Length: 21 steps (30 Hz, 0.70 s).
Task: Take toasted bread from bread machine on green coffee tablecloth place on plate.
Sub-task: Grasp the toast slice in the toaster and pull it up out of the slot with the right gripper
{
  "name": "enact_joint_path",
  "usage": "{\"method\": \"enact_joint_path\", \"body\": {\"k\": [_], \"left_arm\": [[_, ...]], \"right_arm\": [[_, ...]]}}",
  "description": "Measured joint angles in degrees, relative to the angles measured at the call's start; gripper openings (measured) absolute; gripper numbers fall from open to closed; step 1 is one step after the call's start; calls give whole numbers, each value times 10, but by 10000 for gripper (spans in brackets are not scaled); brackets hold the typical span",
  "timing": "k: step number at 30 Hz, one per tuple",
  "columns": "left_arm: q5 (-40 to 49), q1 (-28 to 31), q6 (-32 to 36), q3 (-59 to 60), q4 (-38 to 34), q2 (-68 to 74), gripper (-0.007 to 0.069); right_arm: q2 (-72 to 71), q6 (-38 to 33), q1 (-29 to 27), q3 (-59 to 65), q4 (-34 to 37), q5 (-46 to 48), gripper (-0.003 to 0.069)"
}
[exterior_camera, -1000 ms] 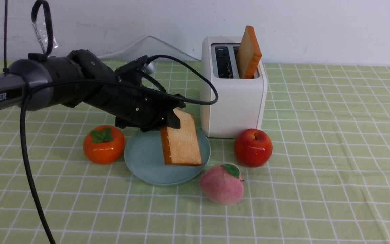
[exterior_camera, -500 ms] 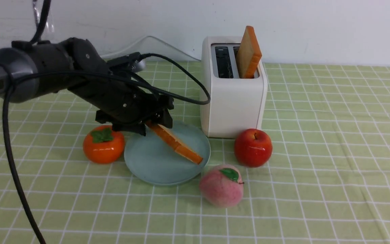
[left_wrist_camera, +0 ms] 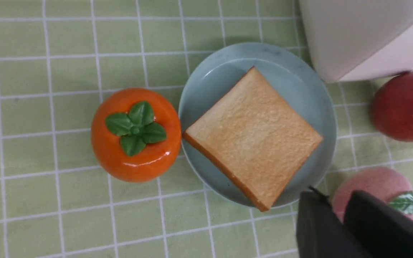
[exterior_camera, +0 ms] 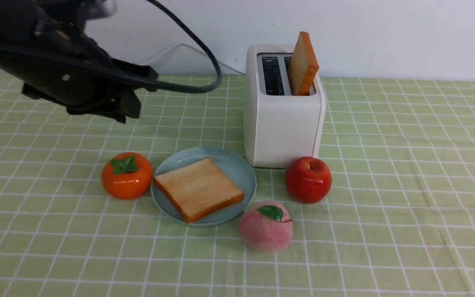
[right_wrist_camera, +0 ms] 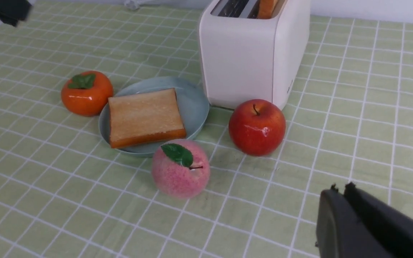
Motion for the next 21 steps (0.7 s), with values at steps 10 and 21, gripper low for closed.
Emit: {"method": "enact_joint_path", "body": {"k": [10, 21], "left_arm": [[-159, 0, 91, 300, -73, -373, -13], [-249, 0, 133, 578, -116, -719, -13]], "right_arm": [[272, -56, 37, -159, 27, -54, 32], [531, -58, 94, -405, 37, -117, 199]]}}
